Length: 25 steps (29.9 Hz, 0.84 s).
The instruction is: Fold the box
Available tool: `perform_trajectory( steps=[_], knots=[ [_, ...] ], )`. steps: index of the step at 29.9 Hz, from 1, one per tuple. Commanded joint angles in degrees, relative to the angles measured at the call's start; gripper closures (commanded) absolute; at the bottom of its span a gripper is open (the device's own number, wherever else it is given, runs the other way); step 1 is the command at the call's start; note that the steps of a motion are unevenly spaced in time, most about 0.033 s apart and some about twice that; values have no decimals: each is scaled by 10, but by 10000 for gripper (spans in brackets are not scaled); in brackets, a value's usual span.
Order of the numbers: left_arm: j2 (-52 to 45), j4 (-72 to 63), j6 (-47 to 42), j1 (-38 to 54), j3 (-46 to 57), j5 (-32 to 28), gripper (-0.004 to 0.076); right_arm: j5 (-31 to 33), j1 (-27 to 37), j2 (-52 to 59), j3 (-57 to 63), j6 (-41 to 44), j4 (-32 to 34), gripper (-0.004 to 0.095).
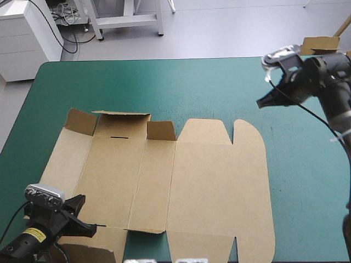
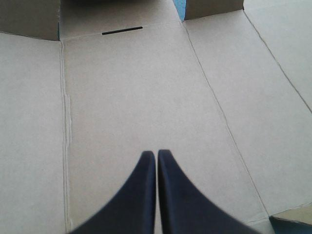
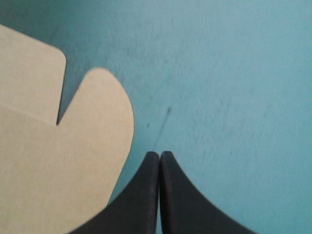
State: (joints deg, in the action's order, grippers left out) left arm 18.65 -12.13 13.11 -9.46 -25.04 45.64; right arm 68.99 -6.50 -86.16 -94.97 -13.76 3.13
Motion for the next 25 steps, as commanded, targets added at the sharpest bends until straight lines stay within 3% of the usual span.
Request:
perform_trajectory(
  steps=[1, 6, 12, 19, 25],
  knots=[
    [7, -11, -4, 0, -15, -38, 731, -19, 48, 93, 96, 12, -31, 928],
    [7, -11, -4, 0, -15, -38, 731, -19, 98, 216, 245, 12, -38, 928],
    [7, -10, -4, 0, -15, -36, 731, -19, 103, 324, 363, 12, -36, 928],
    [32, 0, -44, 0, -71, 11, 731, -20, 103, 370, 400, 12, -37, 928],
    [150, 44, -93, 0, -157, 16, 731, -20, 103, 371, 401, 12, -56, 928]
  ],
)
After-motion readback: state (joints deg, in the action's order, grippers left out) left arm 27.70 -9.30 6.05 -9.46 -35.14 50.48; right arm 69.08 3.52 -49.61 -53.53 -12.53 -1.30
